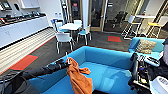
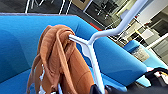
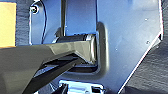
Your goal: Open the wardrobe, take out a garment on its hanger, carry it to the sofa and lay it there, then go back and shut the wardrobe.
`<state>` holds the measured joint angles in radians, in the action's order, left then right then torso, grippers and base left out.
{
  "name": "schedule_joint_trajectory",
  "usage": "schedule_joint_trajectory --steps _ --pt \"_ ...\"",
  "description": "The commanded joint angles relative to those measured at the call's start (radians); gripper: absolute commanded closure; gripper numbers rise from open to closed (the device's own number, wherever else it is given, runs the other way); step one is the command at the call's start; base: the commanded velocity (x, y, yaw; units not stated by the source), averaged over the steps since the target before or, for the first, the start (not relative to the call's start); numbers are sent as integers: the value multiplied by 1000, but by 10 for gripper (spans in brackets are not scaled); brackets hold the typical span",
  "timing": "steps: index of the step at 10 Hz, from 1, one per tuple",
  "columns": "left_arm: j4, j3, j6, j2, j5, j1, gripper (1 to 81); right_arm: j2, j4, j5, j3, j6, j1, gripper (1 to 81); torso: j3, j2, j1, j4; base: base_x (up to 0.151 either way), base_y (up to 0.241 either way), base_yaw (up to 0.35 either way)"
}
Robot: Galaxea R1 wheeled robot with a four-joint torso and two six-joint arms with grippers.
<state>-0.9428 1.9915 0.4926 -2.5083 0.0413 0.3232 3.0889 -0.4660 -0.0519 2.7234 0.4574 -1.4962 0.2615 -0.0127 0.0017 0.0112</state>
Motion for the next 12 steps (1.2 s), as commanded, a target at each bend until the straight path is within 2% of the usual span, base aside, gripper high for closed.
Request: schedule_joint_trajectory --steps 1,5,12 --pt "76 10 15 61 20 -143 811 16 -8 55 -8 -5 12 10 0 0 0 0 0 0 0" --pt "107 156 17 87 19 -83 811 16 -8 55 -8 -5 12 10 0 0 0 0 0 0 0" --pt "111 366 15 57 8 -66 811 16 -8 55 -8 -5 9 10 0 0 0 0 0 0 0"
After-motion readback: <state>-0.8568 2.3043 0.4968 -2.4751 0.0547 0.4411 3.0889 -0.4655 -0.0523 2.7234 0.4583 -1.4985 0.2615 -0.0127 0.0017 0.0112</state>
